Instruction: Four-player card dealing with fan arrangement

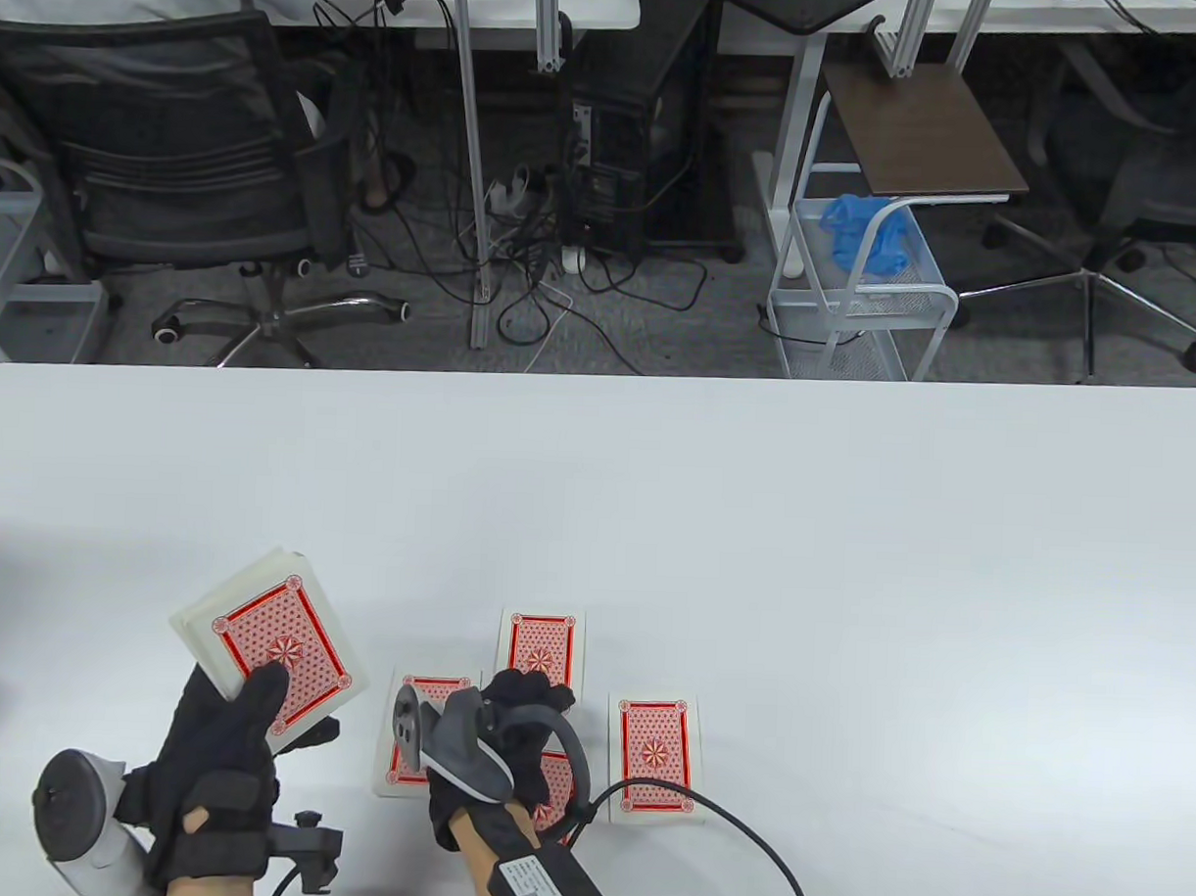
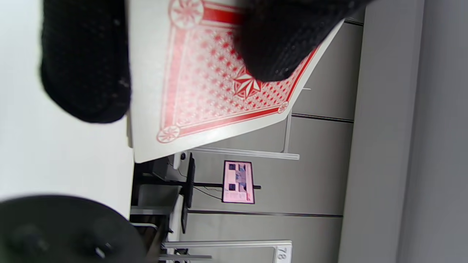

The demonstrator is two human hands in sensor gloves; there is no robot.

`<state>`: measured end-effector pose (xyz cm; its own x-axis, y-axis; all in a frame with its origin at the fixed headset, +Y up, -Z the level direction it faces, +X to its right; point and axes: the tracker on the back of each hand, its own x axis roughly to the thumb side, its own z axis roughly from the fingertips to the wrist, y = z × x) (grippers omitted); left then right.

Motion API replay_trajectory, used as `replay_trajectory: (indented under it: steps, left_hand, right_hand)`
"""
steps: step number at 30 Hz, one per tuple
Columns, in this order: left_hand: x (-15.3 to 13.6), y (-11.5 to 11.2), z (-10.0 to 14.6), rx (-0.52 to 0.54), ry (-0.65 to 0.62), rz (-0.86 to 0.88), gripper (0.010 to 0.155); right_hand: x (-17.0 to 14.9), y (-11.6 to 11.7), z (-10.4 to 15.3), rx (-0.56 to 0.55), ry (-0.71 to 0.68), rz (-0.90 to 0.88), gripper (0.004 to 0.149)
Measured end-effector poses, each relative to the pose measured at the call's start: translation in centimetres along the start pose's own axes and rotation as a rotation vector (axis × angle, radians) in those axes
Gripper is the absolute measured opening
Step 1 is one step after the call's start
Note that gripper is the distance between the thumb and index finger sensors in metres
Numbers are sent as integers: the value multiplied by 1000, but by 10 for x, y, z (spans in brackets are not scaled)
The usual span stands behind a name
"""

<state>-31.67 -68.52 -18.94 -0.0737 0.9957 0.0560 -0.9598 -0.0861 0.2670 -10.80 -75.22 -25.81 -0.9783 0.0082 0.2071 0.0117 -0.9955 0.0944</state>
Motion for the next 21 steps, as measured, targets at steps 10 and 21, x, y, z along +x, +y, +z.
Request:
replay_trajectory:
  steps: [10,21]
  left_hand:
    - [-27,-50,-6,-359,106,24,54]
    - [-45,-87,4,-557,216,105,54]
  right_hand:
    - [-63,-56,70,-374,-206,-510,74]
    - [-101,-52,80,-493,-184,-588,67]
